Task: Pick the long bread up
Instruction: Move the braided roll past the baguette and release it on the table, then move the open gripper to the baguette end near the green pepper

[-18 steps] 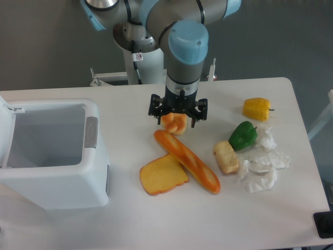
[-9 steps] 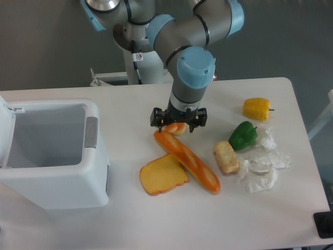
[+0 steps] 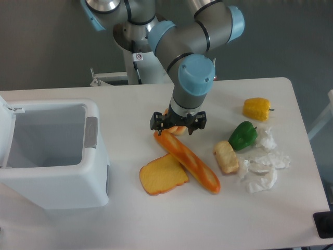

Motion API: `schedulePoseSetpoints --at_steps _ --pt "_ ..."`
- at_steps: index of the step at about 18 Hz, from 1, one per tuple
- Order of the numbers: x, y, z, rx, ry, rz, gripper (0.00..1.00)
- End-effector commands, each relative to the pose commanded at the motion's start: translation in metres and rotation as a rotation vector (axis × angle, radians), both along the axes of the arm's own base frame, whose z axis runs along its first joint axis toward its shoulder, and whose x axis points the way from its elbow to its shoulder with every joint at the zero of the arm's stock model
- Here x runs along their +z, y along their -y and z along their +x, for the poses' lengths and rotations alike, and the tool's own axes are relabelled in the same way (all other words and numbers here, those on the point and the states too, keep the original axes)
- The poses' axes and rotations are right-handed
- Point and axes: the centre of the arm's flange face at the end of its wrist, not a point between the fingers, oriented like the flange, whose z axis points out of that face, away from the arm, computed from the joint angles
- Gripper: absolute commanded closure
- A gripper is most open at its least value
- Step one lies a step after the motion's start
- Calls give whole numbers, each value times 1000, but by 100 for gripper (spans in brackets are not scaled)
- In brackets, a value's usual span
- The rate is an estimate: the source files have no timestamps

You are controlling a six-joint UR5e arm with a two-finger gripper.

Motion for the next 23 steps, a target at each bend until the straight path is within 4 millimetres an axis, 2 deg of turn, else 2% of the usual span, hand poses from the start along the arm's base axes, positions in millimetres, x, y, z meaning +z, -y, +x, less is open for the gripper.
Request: schedulePoseSetpoints --at_steps 4,6,10,14,16,20,23 --pt "0 0 -2 0 0 0 0" --pt "-9 -3 -9 6 9 -7 0" --pt "-16 -20 -43 118 -31 9 0" --pt "-18 -33 -66 148 -44 17 0" --pt "-20 -22 -83 180 -41 19 0" --pt "-38 -15 -110 212 -46 24 0" --pt "-54 -17 -116 219 -35 15 0"
